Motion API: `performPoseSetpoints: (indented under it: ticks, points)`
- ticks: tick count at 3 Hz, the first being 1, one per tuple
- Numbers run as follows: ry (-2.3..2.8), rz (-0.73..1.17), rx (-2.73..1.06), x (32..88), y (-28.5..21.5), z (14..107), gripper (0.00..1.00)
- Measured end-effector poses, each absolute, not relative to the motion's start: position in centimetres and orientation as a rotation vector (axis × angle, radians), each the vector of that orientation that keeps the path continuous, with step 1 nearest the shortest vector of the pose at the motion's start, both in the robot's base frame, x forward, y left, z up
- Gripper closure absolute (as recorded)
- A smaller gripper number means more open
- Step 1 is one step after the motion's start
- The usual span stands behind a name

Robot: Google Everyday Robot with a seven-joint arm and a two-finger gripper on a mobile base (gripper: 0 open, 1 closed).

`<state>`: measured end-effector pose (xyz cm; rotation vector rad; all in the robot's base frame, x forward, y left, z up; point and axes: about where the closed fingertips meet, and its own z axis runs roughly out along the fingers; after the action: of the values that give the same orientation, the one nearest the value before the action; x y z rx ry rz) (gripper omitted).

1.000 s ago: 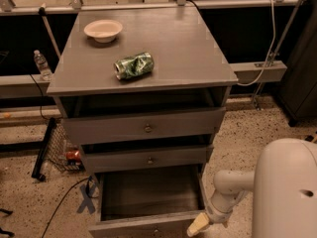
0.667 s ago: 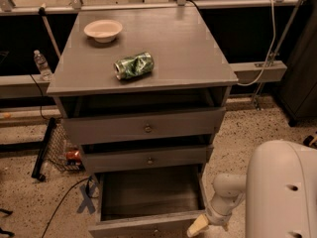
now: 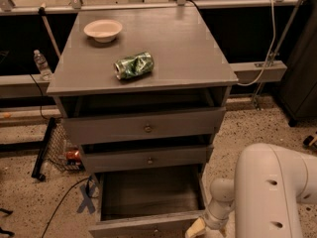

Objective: Close bottom drawer

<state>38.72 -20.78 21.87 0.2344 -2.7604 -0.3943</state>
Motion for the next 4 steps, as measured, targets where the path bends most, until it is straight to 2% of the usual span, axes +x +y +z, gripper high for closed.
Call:
performPoseSetpoints:
  ticks: [2, 3, 4]
  points:
    - [-2.712, -0.433, 0.196, 38.8, -19.5, 18.6, 0.0]
    - [-2.727, -0.38, 0.218, 39.4, -19.2, 16.6, 0.02]
    - [-2.739, -0.366, 0.228, 40.0, -19.3, 15.2, 0.26]
